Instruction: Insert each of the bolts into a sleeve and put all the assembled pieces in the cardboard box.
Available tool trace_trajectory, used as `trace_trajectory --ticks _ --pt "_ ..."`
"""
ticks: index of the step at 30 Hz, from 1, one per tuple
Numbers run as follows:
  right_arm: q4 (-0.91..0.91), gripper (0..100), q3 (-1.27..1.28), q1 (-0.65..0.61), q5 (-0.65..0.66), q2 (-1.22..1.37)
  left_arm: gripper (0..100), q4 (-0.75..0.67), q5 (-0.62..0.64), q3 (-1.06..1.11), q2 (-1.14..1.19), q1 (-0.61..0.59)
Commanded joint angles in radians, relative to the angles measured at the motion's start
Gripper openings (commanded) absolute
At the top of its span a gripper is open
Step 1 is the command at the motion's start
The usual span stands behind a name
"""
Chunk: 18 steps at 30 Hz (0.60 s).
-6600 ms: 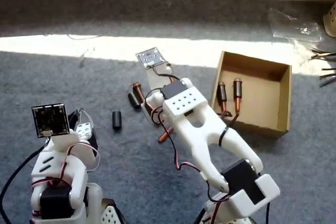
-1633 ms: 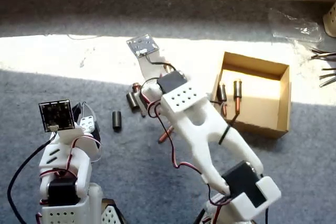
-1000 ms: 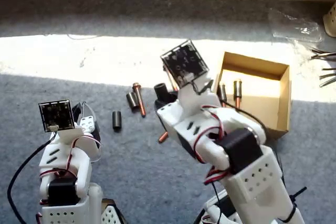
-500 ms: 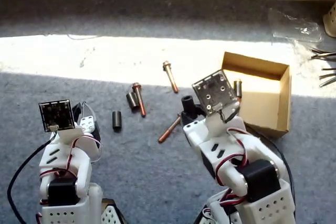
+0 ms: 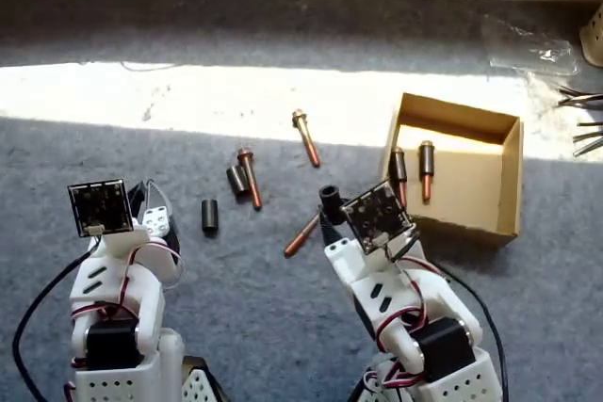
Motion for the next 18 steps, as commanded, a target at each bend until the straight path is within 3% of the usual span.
trace_trajectory --ticks 1,9,12,18 --pt "-0.062 0.5 0.047 0.001 0.014 -0.068 5 -0.077 -0.003 -0.008 -0.005 -0.008" --pt "-0.125 0.5 0.199 -0.038 0.014 -0.188 5 -0.081 -0.003 -0.015 -0.004 0.008" --pt "-0.125 0.5 0.228 -0.038 0.014 -0.232 5 -0.081 -0.011 -0.018 -0.002 0.079" --pt "-0.185 0.5 0.272 -0.035 -0.026 -0.226 5 -0.084 -0.141 -0.016 -0.001 0.243"
